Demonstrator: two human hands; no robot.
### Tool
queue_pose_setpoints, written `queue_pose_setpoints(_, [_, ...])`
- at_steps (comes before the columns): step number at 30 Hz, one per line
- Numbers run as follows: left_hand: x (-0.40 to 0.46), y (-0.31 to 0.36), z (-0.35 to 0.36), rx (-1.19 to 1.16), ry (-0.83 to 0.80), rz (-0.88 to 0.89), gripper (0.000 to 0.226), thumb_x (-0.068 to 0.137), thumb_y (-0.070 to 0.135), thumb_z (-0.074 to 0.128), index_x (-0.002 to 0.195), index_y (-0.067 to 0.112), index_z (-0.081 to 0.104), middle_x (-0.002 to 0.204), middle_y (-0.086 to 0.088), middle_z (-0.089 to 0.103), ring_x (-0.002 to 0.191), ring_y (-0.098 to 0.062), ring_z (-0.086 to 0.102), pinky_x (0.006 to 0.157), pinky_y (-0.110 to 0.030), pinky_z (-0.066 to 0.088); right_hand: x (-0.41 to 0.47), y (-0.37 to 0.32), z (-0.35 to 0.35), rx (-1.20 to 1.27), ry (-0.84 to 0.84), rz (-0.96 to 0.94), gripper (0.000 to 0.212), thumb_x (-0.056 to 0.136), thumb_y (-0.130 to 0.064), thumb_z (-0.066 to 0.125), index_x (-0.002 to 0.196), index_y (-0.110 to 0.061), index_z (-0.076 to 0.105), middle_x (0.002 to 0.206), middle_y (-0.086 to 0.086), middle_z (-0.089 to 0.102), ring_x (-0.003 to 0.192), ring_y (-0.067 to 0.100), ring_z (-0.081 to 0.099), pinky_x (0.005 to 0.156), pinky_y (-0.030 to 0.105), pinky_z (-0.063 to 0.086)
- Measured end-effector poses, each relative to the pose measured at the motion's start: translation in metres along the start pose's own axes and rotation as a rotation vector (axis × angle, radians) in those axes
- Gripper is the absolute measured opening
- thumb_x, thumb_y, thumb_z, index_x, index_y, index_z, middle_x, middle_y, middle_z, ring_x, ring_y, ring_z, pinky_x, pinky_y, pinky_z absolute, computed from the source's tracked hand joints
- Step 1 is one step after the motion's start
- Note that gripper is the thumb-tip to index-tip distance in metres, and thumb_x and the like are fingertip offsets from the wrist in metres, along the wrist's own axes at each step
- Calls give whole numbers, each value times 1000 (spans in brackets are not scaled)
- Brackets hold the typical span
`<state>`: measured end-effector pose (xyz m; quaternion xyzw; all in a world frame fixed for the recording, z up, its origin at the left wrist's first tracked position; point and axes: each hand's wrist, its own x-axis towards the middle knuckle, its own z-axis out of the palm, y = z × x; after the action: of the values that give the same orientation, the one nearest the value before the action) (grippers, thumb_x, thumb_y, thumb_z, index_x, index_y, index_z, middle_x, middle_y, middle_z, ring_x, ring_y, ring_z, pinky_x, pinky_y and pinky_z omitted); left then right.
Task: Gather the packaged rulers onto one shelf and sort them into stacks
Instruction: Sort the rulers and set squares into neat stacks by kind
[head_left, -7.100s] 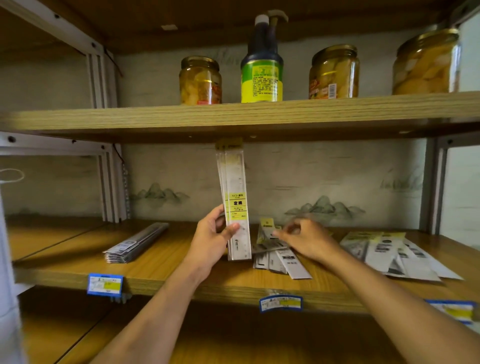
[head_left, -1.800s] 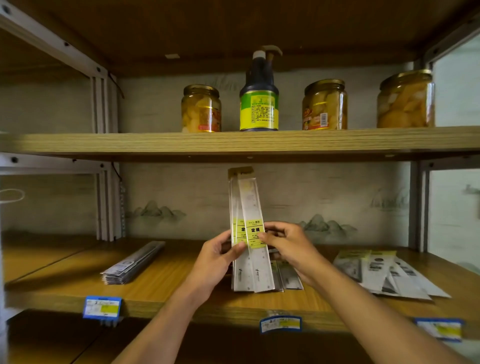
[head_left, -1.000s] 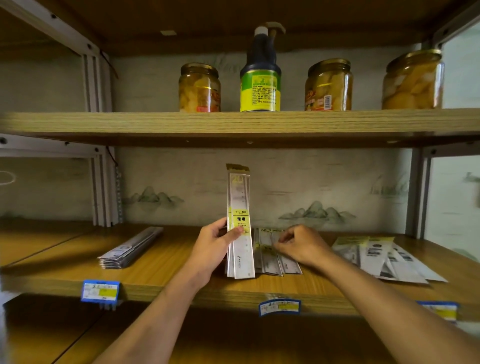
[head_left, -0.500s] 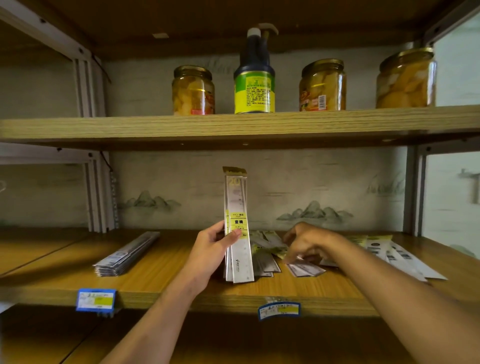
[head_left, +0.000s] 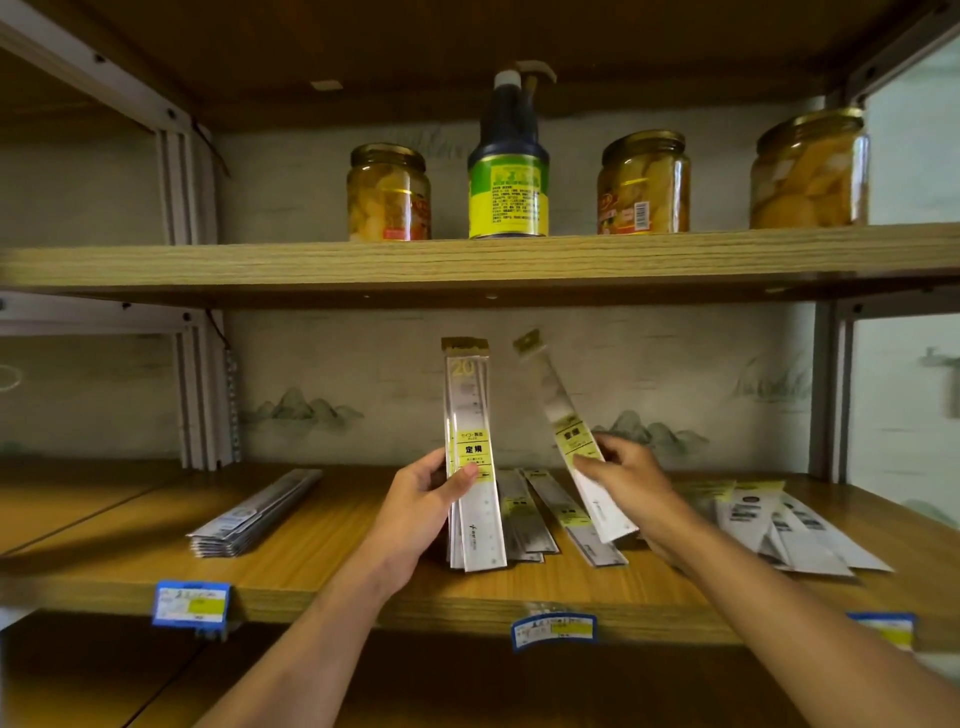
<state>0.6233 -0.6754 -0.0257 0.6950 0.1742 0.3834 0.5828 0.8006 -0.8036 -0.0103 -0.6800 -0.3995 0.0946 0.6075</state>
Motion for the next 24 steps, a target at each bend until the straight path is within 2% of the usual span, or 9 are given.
queue_pose_setpoints(2, [1, 0, 0, -5, 9, 13, 35, 93, 20, 59, 127, 27, 58, 114, 9, 70, 104, -6, 64, 73, -21, 48, -4, 0, 0, 97, -6, -57, 20, 93, -16, 61, 103, -32, 63, 104, -4, 69, 95, 15, 65, 87, 34, 51])
queue_pose_setpoints(4, [0, 0, 0, -7, 9, 35, 31, 94, 19, 57, 124, 28, 59, 113, 11, 70, 100, -2, 66, 69, -17, 48, -9, -1, 3, 157, -67, -96, 24, 91, -14, 63, 105, -34, 61, 102, -10, 69, 98, 11, 65, 88, 32, 53])
queue_pose_setpoints(7, [-1, 1, -1, -1, -7, 66, 25, 95, 19, 56, 117, 31, 60, 108, 13, 71, 91, 4, 68, 60, -10, 51, -14, -8, 14, 170, -179, -153, 25, 90, -19, 63, 108, -36, 62, 108, -9, 71, 103, 12, 67, 88, 36, 55])
queue_pose_setpoints(10, [-2, 2, -1, -4, -43, 96, 29, 95, 19, 55, 123, 25, 61, 113, 8, 72, 100, -4, 69, 67, -17, 55, -18, -16, 30, 131, -228, -207, 22, 91, -25, 60, 108, -37, 65, 109, -12, 71, 102, 7, 67, 89, 35, 55])
queue_pose_setpoints(12, [-3, 3, -2, 8, -51, 122, 32, 95, 22, 55, 126, 25, 60, 115, 9, 71, 106, -6, 67, 73, -22, 55, -19, -17, 42, 110, -206, -229, 22, 89, -28, 62, 109, -35, 67, 107, -14, 72, 101, 5, 66, 90, 36, 55])
queue_pose_setpoints(14, [-4, 4, -2, 30, -55, 147, 30, 95, 23, 55, 123, 29, 61, 115, 12, 71, 106, -2, 66, 74, -21, 51, -18, -16, 51, 59, -163, -240, 23, 86, -31, 67, 109, -33, 68, 103, -13, 72, 99, 5, 66, 89, 37, 55])
queue_pose_setpoints(19, [-4, 4, -2, 57, -72, 173, 29, 95, 21, 54, 122, 30, 61, 113, 14, 71, 104, 1, 65, 73, -15, 52, -15, -9, 61, -89, -62, -210, 31, 79, -38, 74, 103, -28, 57, 91, -7, 68, 85, 4, 66, 74, 26, 57])
queue_pose_setpoints(24, [-5, 2, -3, 51, -95, 175, 30, 96, 19, 53, 124, 26, 61, 114, 8, 71, 105, -6, 66, 73, -18, 55, -12, 0, 67, -183, -65, -244, 31, 78, -48, 71, 102, -33, 59, 93, -13, 68, 89, 2, 64, 81, 33, 57])
